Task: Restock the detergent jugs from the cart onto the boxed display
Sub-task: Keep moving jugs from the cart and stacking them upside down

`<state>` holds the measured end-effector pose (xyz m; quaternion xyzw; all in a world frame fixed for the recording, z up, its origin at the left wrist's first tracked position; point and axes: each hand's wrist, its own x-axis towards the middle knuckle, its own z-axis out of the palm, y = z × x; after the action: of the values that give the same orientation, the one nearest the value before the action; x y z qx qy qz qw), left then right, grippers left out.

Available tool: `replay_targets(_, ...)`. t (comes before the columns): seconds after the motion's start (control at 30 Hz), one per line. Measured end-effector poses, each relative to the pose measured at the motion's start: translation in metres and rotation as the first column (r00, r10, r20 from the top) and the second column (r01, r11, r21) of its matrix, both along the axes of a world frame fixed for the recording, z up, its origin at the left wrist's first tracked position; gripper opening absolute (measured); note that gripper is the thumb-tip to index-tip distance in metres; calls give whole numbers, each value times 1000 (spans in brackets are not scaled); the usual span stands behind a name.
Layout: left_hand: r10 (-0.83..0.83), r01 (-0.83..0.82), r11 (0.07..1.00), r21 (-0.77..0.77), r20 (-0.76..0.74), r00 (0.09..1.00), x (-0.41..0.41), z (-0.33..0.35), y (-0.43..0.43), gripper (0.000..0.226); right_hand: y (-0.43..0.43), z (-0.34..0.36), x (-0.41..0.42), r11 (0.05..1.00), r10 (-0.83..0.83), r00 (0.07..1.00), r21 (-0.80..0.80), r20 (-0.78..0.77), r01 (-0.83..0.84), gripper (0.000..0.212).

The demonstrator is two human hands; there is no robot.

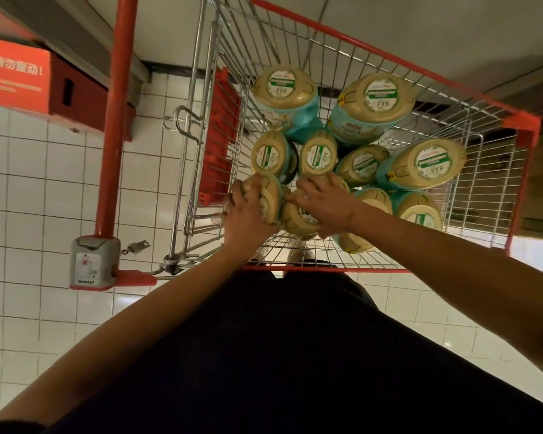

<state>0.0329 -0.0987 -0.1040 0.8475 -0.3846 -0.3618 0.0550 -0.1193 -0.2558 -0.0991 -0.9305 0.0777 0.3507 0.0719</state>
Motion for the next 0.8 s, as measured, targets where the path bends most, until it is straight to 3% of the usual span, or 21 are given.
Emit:
replay_targets(0.17, -108, 112, 989, -94, 42, 993, 10, 32, -14, 129, 5, 49, -19, 984, -170, 980, -35, 102, 174, 117)
replay_targets(0.3, -149, 162, 976, -142, 99, 984, 27, 61, -25, 135, 15, 87, -32, 912, -397, 893, -21, 214, 410, 108)
replay_targets(0.57, -285, 296, 920, -258, 80, 955, 41, 112, -41, 129, 47, 136, -69, 587, -758, 507, 91, 412, 804, 114)
replay_targets(0.8, -451, 441, 842, -311, 45, 891, 7, 147, -56, 131, 86, 162, -129, 226, -880, 111, 202, 462, 953, 117)
